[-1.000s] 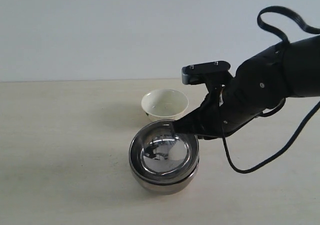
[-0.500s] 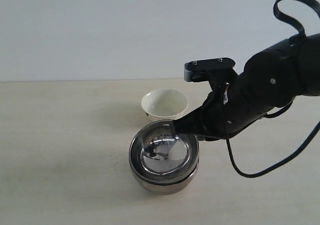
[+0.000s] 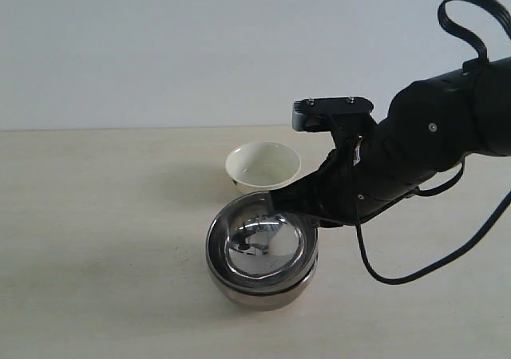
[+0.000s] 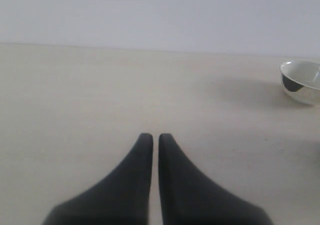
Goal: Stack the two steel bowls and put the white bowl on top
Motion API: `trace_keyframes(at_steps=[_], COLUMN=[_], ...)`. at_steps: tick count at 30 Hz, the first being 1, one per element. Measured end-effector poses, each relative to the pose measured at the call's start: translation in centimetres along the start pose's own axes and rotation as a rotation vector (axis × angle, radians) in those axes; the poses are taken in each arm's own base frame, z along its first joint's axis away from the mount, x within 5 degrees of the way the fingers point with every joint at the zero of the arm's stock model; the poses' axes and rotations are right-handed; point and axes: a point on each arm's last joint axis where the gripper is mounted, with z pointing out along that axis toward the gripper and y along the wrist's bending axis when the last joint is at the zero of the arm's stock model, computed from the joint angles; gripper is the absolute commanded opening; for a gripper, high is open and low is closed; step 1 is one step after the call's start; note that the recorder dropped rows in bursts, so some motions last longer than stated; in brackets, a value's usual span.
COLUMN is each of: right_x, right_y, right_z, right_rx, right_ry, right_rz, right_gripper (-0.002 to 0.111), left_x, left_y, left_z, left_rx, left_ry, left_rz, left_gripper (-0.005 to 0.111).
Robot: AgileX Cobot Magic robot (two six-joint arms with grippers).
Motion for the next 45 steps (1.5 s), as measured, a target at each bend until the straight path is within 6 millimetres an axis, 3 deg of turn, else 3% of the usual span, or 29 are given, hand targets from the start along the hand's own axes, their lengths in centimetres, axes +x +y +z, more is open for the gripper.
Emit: trace_keyframes(at_steps=[23,34,45], right_x=[0.4,-2.5,-1.0], right_y=[-0.1,1.4,1.0], right_z=[1.5,0.8,3.7], right_rx=[0.007,-0.067,-0.028], right_ry=[0.036,-0.178,-0.042], right_rz=[0.005,0.013,-0.004], right_gripper=[0.000,0.000,0.000], left_x=[0.0,0.0,0.0], left_y=[0.0,0.0,0.0], left_z=[0.0,0.0,0.0], left_rx=[0.000,0.000,0.000], left_ry=[0.000,0.000,0.000], left_rz=[0.000,0.000,0.000], left_gripper=[0.004,0.004,0.004])
